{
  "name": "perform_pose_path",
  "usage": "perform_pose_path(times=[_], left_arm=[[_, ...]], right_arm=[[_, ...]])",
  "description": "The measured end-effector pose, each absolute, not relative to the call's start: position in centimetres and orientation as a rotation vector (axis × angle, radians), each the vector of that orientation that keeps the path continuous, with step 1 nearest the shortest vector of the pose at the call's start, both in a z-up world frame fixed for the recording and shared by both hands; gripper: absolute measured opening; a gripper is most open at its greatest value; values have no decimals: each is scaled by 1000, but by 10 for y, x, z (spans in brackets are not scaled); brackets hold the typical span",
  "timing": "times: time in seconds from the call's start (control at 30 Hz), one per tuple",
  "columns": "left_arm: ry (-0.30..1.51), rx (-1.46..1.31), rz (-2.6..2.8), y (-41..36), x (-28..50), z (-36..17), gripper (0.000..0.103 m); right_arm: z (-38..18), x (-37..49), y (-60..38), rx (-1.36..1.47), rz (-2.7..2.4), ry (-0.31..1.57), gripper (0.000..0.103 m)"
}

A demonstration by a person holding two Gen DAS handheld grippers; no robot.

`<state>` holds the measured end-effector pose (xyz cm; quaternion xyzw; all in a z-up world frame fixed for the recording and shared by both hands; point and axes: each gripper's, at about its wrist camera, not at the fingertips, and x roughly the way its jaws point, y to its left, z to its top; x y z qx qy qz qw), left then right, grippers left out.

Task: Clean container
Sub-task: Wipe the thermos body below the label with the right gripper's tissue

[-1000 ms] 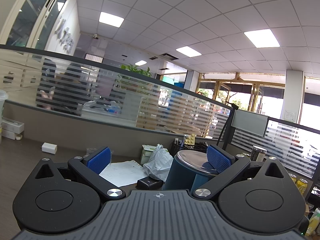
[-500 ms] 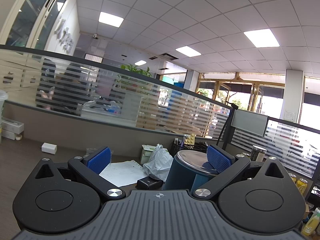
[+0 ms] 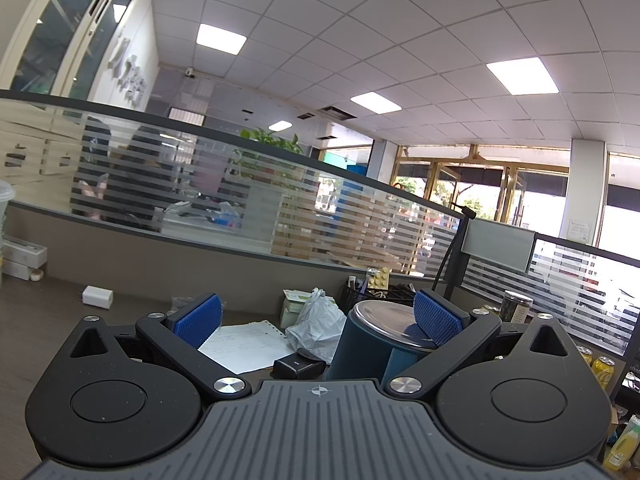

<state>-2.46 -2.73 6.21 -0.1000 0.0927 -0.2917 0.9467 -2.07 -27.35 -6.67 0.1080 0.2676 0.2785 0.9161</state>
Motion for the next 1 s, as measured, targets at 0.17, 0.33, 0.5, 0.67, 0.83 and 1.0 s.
perform_pose_path(times=[0.17, 0.33, 0.5, 0.67, 0.83, 1.0], left_arm=[[188, -203, -594, -27, -25, 61, 103], [188, -202, -592, -30, -26, 61, 103], [187, -202, -593, -32, -26, 61, 103], [187, -202, -594, -33, -27, 61, 103], [186, -201, -595, -31, -26, 60, 103], [186, -203, -599, -30, -25, 59, 103]], right_arm=[[-67, -16, -284, 343, 603, 545, 47], [-69, -10, -287, 432, 604, 523, 47], [-70, -7, -285, 417, 585, 520, 36], [-71, -9, -283, 392, 586, 516, 9], [-67, -15, -300, 451, 645, 501, 8], [-63, -20, -316, 510, 704, 484, 8]])
